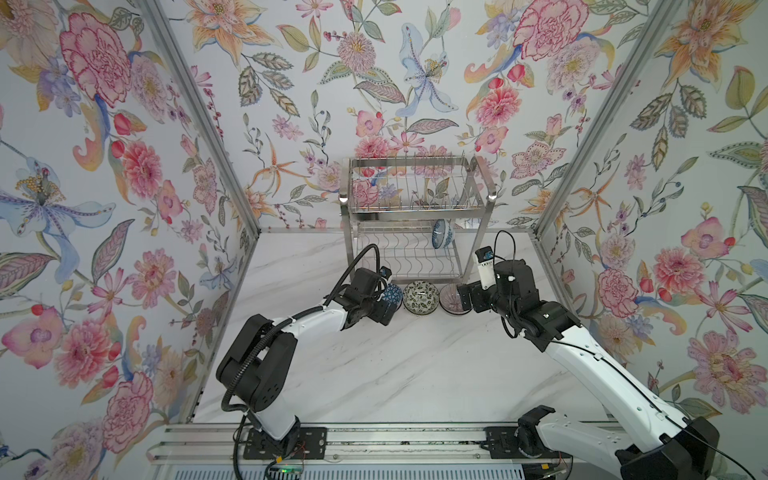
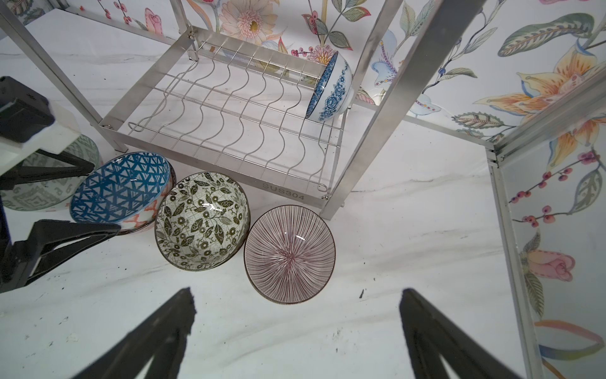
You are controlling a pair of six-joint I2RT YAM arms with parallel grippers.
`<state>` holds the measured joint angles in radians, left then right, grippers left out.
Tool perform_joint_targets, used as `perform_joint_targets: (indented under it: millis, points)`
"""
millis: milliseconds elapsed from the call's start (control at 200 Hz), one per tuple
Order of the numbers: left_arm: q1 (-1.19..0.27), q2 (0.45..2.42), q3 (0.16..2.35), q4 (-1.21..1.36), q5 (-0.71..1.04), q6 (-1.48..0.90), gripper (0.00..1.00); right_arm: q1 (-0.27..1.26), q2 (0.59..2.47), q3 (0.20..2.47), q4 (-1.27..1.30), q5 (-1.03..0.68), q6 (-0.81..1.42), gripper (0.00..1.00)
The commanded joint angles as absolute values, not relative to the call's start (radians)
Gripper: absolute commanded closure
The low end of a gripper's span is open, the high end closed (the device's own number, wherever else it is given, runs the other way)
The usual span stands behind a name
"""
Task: Load the bowls into the dish rack
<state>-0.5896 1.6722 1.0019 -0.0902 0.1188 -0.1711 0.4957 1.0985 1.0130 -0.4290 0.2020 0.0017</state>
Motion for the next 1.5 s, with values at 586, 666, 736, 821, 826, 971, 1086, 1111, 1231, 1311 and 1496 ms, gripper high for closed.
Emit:
perform_joint_targets:
  millis: [586, 666, 736, 821, 826, 971, 1086, 1111, 1231, 1311, 1496]
  points:
    - [-0.599, 1.631, 1.073, -0.122, 0.043, -0.14, 0.01, 0.492, 1.092, 1.006, -0.42, 0.213, 0.009, 0.01]
    - [-0.597, 1.625, 1.078, -0.124, 0.039, -0.138, 0.01, 0.492, 1.093, 1.006, -0.42, 0.213, 0.009, 0.01]
    - [-0.598, 1.623, 1.081, -0.124, 0.036, -0.135, 0.01, 0.492, 1.094, 1.004, -0.42, 0.213, 0.009, 0.01]
    - [-0.598, 1.622, 1.081, -0.124, 0.034, -0.133, 0.01, 0.492, 1.092, 1.005, -0.42, 0.213, 0.008, 0.01]
    - [-0.598, 1.623, 1.081, -0.124, 0.034, -0.133, 0.01, 0.491, 1.092, 1.005, -0.42, 0.213, 0.009, 0.01]
    - [-0.599, 1.618, 1.072, -0.117, 0.04, -0.138, 0.01, 0.492, 1.092, 1.004, -0.42, 0.213, 0.009, 0.01]
    - [-0.598, 1.626, 1.062, -0.11, 0.038, -0.139, 0.01, 0.492, 1.093, 1.005, -0.42, 0.213, 0.009, 0.01]
    - [-0.598, 1.629, 1.059, -0.107, 0.04, -0.14, 0.01, 0.492, 1.092, 1.004, -0.421, 0.213, 0.008, 0.01]
    - [-0.598, 1.646, 1.043, -0.088, 0.043, -0.147, 0.01, 0.492, 1.091, 1.003, -0.42, 0.213, 0.009, 0.01]
    - [-0.601, 1.657, 1.036, -0.081, 0.046, -0.151, 0.01, 0.492, 1.09, 1.003, -0.42, 0.214, 0.009, 0.01]
    - [-0.602, 1.678, 1.031, -0.073, 0.034, -0.152, 0.01, 0.493, 1.09, 1.003, -0.421, 0.215, 0.009, 0.01]
